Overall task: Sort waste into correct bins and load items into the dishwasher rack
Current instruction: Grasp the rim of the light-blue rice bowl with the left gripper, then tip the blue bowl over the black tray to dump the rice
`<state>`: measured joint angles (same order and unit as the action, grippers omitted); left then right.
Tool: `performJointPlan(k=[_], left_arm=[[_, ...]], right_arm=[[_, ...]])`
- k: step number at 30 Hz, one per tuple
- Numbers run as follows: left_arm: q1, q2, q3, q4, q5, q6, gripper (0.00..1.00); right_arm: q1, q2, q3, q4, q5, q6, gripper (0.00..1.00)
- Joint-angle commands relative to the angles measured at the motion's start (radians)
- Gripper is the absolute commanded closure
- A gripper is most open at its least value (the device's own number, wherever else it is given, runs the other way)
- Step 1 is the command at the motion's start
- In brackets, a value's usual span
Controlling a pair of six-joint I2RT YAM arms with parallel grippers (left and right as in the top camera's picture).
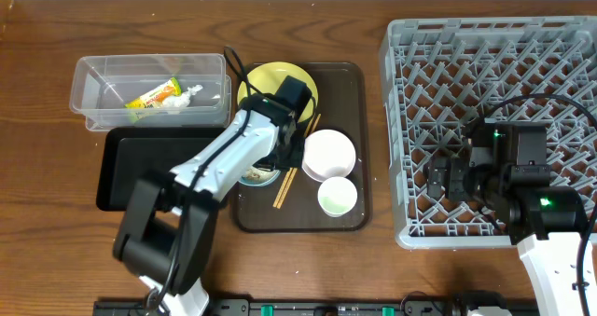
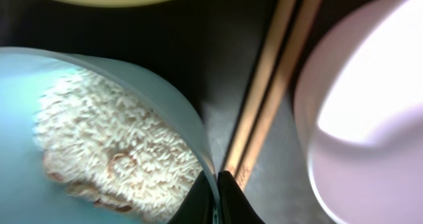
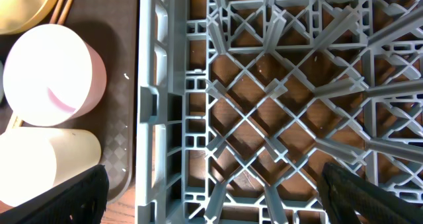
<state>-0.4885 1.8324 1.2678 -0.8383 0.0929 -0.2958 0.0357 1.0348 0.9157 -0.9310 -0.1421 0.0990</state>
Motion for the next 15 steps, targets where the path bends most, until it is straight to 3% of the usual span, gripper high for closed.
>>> performJointPlan(k=[1, 8, 15], left_arm=[[-0.006, -0.1, 0.01, -0.024, 0.026, -0.013, 0.94], [0.052, -0.245, 0.01, -0.065, 0.028, -0.013, 0.94], [0.26, -0.29, 0.007, -0.13, 0.146, -0.003, 0.94]], right_arm=[[-0.004, -0.002, 0.019, -0.002, -0.005, 0.001, 0.01], [-0.004, -0.002, 0.019, -0.004, -0.005, 0.001, 0.01], [-0.005, -0.002, 0.019, -0.004, -0.005, 0.001, 0.01]])
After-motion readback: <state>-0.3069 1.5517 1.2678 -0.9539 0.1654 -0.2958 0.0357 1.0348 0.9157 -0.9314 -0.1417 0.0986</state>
